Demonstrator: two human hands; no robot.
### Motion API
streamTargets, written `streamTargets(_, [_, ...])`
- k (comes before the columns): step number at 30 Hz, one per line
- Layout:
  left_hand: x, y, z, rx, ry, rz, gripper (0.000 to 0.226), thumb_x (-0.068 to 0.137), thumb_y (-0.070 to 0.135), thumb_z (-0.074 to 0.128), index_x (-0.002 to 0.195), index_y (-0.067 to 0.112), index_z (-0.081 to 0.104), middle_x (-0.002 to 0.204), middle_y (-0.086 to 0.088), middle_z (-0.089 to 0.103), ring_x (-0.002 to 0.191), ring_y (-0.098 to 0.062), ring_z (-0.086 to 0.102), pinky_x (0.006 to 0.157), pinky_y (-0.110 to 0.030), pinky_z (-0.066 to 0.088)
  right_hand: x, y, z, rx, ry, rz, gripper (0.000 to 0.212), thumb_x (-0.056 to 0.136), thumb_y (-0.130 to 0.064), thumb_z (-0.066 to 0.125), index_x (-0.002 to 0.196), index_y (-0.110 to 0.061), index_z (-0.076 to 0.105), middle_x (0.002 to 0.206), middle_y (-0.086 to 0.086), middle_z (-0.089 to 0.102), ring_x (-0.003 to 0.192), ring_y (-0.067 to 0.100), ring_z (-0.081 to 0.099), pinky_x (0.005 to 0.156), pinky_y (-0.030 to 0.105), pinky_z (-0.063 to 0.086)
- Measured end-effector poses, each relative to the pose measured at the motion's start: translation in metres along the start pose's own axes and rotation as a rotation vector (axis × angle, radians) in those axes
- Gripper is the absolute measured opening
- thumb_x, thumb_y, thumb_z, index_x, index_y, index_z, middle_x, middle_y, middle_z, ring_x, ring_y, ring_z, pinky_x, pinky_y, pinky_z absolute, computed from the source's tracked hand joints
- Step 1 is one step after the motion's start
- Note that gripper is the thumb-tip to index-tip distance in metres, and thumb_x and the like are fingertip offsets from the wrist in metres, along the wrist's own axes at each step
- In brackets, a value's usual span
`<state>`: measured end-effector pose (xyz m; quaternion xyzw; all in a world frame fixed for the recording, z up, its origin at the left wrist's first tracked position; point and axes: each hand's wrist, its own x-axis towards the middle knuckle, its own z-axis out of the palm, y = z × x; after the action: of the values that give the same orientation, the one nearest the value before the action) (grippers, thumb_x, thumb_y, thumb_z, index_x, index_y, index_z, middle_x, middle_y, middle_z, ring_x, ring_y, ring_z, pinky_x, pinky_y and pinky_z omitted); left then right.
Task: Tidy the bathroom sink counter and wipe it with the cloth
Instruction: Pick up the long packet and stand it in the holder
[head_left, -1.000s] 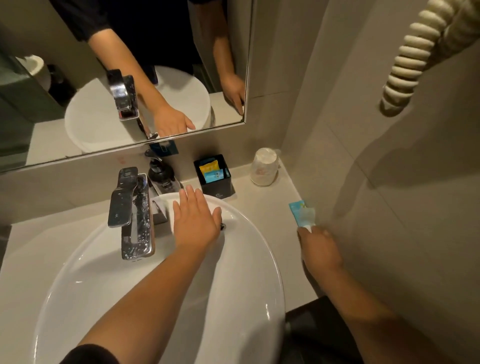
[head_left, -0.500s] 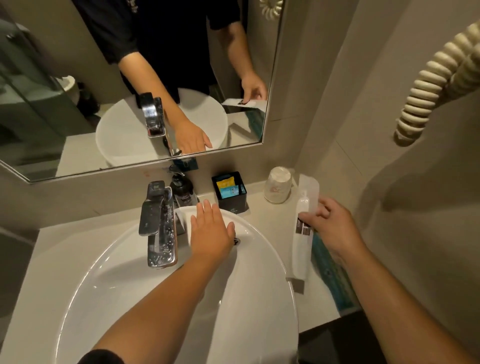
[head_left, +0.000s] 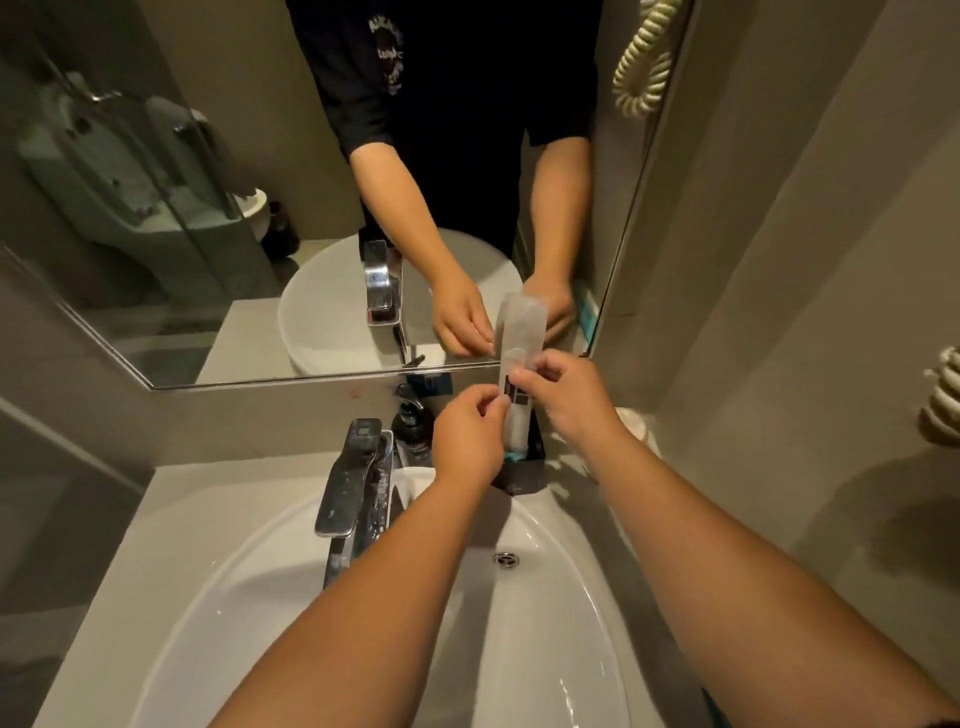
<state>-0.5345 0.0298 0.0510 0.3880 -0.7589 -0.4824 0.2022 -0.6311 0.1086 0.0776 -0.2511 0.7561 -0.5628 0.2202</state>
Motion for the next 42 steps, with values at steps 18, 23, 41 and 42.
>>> streamTargets(18, [0.018, -0.054, 0.032, 0.319, -0.01, -0.177, 0.019, 0.094, 0.03, 0.054, 0.101, 0.024, 0.071, 0.109, -0.009, 0.062, 0.082, -0.025, 0.062, 0.08, -0.041, 0.053, 0.016, 0.066, 0.013, -0.327, -0.064, 0.136, 0.009, 0.086, -0.023, 0.067, 0.078, -0.023, 0.071, 0.08, 0.002, 0.071, 0.079, 0.024, 0.065, 0.077, 0.042, 0.055])
streamTargets(23, [-0.018, -0.045, 0.024, 0.267, 0.092, -0.115, 0.04, 0.093, 0.029, 0.056, 0.13, 0.018, 0.046, 0.128, -0.007, 0.05, 0.108, -0.026, 0.056, 0.089, -0.04, 0.048, -0.006, 0.044, -0.012, -0.214, 0.063, 0.088, 0.035, 0.089, -0.019, 0.066, 0.123, -0.014, 0.062, 0.113, 0.0, 0.056, 0.098, 0.016, 0.057, 0.089, 0.034, 0.049])
streamTargets(41, [-0.072, -0.107, -0.003, 0.948, -0.259, 0.289, 0.074, 0.096, 0.056, 0.017, 0.152, 0.009, 0.009, 0.162, -0.013, 0.002, 0.149, -0.03, 0.001, 0.118, -0.047, -0.002, -0.212, 0.189, -0.069, -1.206, 0.092, 0.34, 0.021, 0.058, -0.003, 0.079, 0.075, -0.009, 0.067, 0.084, 0.019, 0.066, 0.066, 0.036, 0.062, 0.056, 0.038, 0.054])
streamTargets(42, [-0.073, -0.106, -0.003, 0.949, -0.262, 0.282, 0.073, 0.097, 0.056, 0.02, 0.152, 0.01, 0.008, 0.162, -0.012, 0.001, 0.149, -0.03, -0.001, 0.118, -0.047, -0.004, -0.211, 0.19, -0.07, -1.164, 0.125, 0.357, 0.017, 0.07, -0.007, 0.072, 0.086, -0.011, 0.066, 0.088, 0.016, 0.065, 0.074, 0.035, 0.062, 0.061, 0.038, 0.053])
